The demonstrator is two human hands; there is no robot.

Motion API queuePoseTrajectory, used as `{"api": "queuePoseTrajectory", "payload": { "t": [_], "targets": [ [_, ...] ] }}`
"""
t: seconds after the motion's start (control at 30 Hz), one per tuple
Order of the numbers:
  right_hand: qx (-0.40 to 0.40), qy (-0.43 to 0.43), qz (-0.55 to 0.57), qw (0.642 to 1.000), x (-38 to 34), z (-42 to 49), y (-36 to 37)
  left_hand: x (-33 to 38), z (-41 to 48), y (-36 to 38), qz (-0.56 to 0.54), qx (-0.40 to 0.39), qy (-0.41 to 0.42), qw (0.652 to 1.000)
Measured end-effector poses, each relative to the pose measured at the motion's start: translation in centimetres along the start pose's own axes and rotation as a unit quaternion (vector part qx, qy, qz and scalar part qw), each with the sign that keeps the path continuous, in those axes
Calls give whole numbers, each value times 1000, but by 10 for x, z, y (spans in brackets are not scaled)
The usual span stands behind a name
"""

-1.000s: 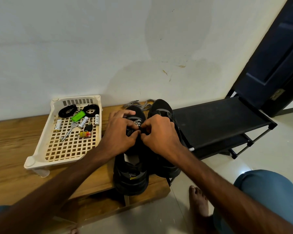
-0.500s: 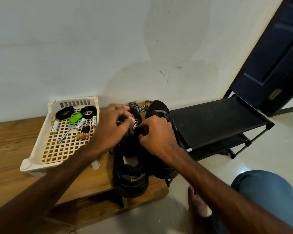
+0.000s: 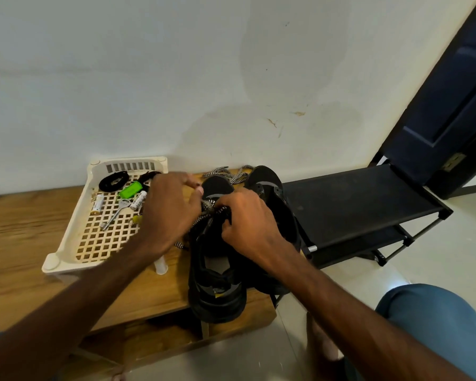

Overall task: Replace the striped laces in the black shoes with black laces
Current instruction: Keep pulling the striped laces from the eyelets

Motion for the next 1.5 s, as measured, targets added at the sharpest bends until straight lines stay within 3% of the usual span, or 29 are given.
{"api": "queuePoseTrajectory", "payload": {
  "t": [0.1, 0.17, 0.33, 0.67, 0.83, 1.07, 1.17, 1.27, 1.4, 1.5],
  "targets": [
    [26, -20, -53, 998, -8, 7, 4, 11, -10, -5, 87, -17, 53, 995],
    [34, -24, -61, 997, -11, 11, 6, 21, -15, -10, 43, -8, 69, 997],
    [22, -4, -40, 999, -5, 16, 2, 29, -33, -11, 34, -108, 47, 992],
    [34, 145, 102, 983, 20, 18, 10, 21, -30, -9, 11, -87, -21, 996],
    [-6, 277, 240, 930, 35, 22, 13, 25, -34, -8, 35, -79, 30, 996],
    [13, 156, 171, 973, 23, 18, -5, 23, -31, -8, 117, -95, 33, 988],
    [4, 23, 105, 994, 10, 12, -13, 25, -32, -8, 110, -99, 44, 988],
    [-11, -94, -35, 995, 0, 7, -7, 25, -33, -10, 78, -97, 49, 991],
    [13, -99, -54, 994, 2, 9, 7, 25, -29, -14, 63, -93, 60, 992],
    [1, -45, 28, 999, 4, 11, 10, 23, -26, -16, 82, -112, 40, 989]
  ]
}}
Point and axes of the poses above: each hand's wrist, its own z-axis towards the middle knuckle, its own y-axis out of the palm, x = y × z, the point moved 2 cm from there along z, towards the middle knuckle, and after that the axes turned 15 degrees about x, right-handed, at the moved point
